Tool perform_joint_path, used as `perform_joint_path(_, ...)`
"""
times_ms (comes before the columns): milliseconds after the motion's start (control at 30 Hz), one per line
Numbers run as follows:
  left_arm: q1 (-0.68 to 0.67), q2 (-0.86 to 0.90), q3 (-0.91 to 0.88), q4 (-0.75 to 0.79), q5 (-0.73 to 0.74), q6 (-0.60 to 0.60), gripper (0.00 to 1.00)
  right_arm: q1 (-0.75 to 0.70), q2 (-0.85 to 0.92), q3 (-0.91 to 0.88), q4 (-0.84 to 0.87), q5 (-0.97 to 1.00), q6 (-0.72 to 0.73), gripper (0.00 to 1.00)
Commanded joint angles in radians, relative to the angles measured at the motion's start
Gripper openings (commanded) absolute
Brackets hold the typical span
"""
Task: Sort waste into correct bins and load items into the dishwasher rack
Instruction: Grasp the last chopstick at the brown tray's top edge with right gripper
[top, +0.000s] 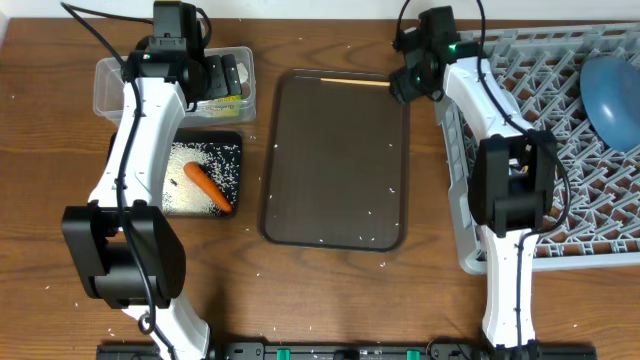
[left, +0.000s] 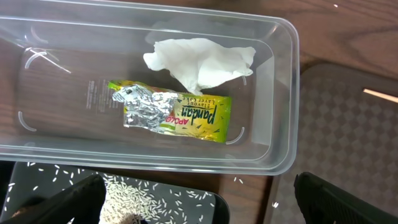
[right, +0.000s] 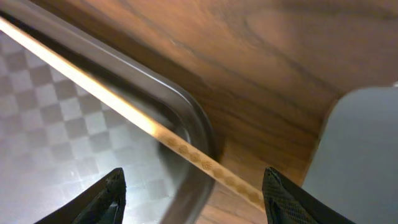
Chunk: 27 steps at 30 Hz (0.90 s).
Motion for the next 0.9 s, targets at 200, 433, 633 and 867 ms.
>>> perform_joint_path(200,-0.001,-0.007,-0.001,-0.003,-0.001,-0.005,0.98,-0.020,0.056,0.007,0.003,0.016,-0.005,0.58)
perform_joint_path(433,-0.001,-0.007,-0.001,-0.003,-0.001,-0.005,0.98,-0.020,0.058,0.007,-0.012,0.016,-0.003,0.41)
perform_joint_path(633,-0.001,-0.007,-0.001,-0.003,-0.001,-0.005,0.98,-0.020,0.058,0.007,-0.051,0.016,-0.003,0.28)
perform_joint_path(867,-0.001,-0.007,-0.001,-0.003,-0.001,-0.005,0.98,-0.016,0.057,0.008,-0.088,0.014,-0.002,0.12)
